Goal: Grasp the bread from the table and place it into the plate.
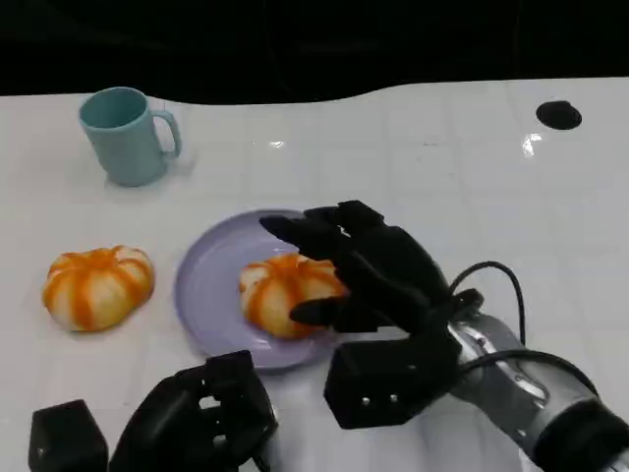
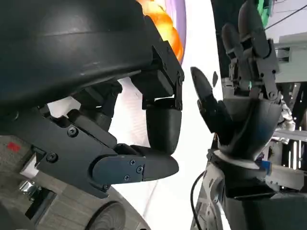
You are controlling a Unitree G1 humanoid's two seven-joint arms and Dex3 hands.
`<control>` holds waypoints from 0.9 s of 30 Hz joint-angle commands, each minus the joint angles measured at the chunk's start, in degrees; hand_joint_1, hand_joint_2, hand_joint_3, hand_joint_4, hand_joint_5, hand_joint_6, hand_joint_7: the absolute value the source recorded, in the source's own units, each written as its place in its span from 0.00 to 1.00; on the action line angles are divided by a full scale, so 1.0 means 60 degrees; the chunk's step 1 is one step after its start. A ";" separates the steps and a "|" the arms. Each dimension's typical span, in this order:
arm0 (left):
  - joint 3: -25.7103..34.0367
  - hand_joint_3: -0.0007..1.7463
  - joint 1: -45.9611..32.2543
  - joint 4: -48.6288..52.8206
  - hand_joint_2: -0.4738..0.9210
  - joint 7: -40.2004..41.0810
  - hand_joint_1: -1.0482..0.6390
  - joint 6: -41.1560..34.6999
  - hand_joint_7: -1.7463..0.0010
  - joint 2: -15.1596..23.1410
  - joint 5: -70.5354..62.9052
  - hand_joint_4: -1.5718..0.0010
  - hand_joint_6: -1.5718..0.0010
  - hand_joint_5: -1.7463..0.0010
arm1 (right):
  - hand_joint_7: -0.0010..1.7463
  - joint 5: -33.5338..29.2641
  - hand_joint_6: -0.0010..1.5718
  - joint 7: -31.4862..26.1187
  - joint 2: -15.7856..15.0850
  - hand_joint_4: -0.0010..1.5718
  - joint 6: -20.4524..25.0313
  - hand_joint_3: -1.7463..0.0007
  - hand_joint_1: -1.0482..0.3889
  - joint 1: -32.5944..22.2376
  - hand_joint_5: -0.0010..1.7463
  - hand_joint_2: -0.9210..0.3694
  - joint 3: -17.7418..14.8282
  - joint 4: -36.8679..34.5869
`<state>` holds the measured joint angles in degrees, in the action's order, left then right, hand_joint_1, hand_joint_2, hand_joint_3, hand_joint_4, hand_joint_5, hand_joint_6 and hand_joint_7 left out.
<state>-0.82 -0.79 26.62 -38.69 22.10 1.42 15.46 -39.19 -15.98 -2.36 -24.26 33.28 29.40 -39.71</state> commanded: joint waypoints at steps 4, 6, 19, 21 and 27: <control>0.0031 0.38 0.0045 0.0106 0.81 0.0072 0.31 0.0184 0.20 0.0102 -0.0185 0.49 0.51 0.00 | 0.03 0.0238 0.26 -0.0373 -0.0785 0.08 -0.0623 0.94 0.37 -0.0742 0.37 0.00 -0.0470 0.0906; 0.0053 0.38 0.0067 0.0159 0.81 0.0020 0.31 0.0195 0.20 0.0061 -0.0125 0.49 0.51 0.00 | 0.05 0.0171 0.30 -0.0663 -0.1075 0.12 -0.0857 0.95 0.40 -0.1000 0.39 0.00 -0.0643 0.1191; 0.0037 0.39 0.0100 0.0165 0.80 0.0097 0.32 0.0139 0.20 0.0053 -0.0199 0.49 0.52 0.00 | 0.14 0.0815 0.52 -0.0970 -0.2356 0.41 -0.2108 0.98 0.57 -0.2535 0.54 0.01 -0.1993 0.2342; 0.0034 0.39 0.0130 0.0198 0.81 0.0103 0.32 0.0162 0.20 0.0053 -0.0216 0.49 0.52 0.00 | 0.16 0.0949 0.56 -0.0873 -0.2546 0.45 -0.2275 0.98 0.58 -0.2791 0.56 0.02 -0.2190 0.2434; 0.0039 0.39 0.0146 0.0194 0.81 0.0157 0.31 0.0016 0.19 0.0048 -0.0213 0.49 0.52 0.00 | 0.22 0.1260 0.70 -0.0643 -0.3022 0.58 -0.2831 0.96 0.62 -0.3352 0.68 0.01 -0.2567 0.2435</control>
<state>-0.95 -0.36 27.53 -38.14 22.42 1.11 14.07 -33.18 -20.25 -18.63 -39.46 14.53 15.61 -25.15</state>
